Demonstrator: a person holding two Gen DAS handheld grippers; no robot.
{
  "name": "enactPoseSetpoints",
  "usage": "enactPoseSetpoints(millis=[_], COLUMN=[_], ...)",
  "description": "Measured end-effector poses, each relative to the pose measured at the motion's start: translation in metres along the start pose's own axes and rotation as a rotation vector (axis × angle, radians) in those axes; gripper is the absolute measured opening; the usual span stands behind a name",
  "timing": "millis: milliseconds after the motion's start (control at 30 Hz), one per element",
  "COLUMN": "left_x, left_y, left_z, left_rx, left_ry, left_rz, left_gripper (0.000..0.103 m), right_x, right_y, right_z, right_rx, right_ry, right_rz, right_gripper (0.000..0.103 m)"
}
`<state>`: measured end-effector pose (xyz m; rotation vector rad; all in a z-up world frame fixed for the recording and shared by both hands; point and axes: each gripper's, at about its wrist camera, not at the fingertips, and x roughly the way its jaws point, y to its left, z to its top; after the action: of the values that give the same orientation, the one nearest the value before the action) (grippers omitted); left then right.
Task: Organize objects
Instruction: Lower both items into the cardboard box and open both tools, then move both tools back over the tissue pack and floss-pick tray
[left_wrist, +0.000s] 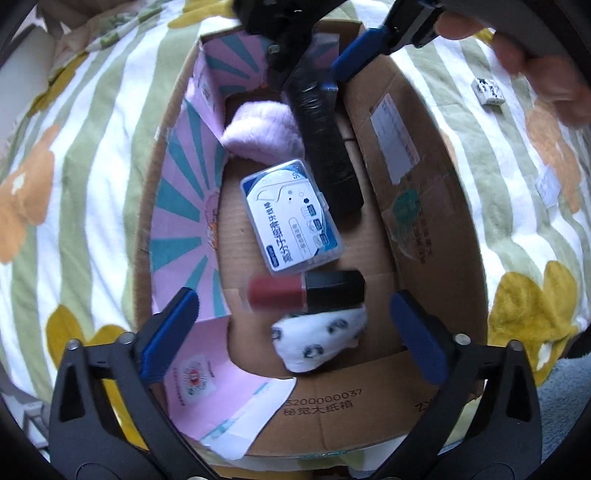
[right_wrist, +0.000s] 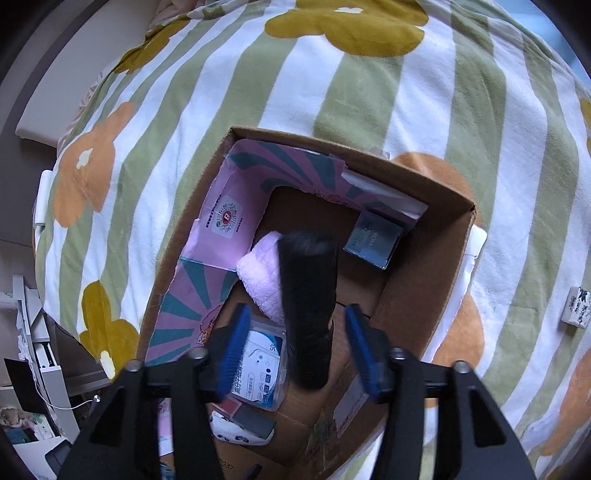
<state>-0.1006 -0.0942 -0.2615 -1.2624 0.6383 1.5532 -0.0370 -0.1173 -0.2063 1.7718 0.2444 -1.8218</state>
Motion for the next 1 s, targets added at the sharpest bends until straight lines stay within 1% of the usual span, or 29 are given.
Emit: enactPoseSetpoints(millis=[33, 67, 100, 167, 333, 500, 600, 667, 800, 933, 1000], left_x=[-0.003, -0.004, -0.005, -0.006, -0.006, -0.014, -0.021, -0.031, -0.051, -0.075, -0.091], left_y=[0.000, 0.002, 0.003, 0.005, 0.007, 0.006, 0.003, 0.001, -0.006, -0.019, -0.025], left_z=[0.001, 0.001, 0.002, 0.003, 0.006, 0.002, 0.000, -0.001, 0.002, 0.004, 0.006], left_rx=[-0.002, -0.010, -0.019, -0.034, -0.058, -0.072, -0.076, -0.080, -0.084, -0.065, -0.065], left_ry=[-0.010, -0.014, -0.014, -0.013, 0.000, -0.019, -0.032, -0.050, -0.079, -0.111, -0.138], left_rz=[-0.010, -0.021, -0.024, -0.028, -0.030, -0.021, -0.003, 0.005, -0.016, -0.023, -0.018], left_gripper=[0.103, 0.103, 0.103, 0.103, 0.103, 0.103, 0.103, 0.103, 0.103, 0.103, 0.103], right_x=[-0.003, -0.006, -0.007, -0.006, -0.009, -0.017, -0.025, -0.035, -0.062, -0.098, -0.118], right_y=[0.001, 0.001, 0.002, 0.002, 0.003, 0.011, 0.013, 0.013, 0.013, 0.012, 0.011], right_z=[-0.001, -0.002, -0.002, -0.003, -0.007, -0.009, -0.013, -0.018, -0.028, -0.042, -0.051], right_rx=[-0.006, -0.013, -0.022, -0.032, -0.031, -0.037, -0.028, -0.018, -0.009, -0.008, -0.007], right_ry=[-0.016, -0.033, -0.038, -0.020, -0.038, -0.064, -0.071, -0.086, -0.124, -0.176, -0.207], right_rz=[-0.011, -0.017, -0.018, -0.010, -0.011, -0.013, -0.019, -0.018, -0.030, -0.050, -0.066], right_gripper=[0.093, 0.102, 0.102, 0.102, 0.102, 0.102, 0.102, 0.102, 0.102, 0.102, 0.102])
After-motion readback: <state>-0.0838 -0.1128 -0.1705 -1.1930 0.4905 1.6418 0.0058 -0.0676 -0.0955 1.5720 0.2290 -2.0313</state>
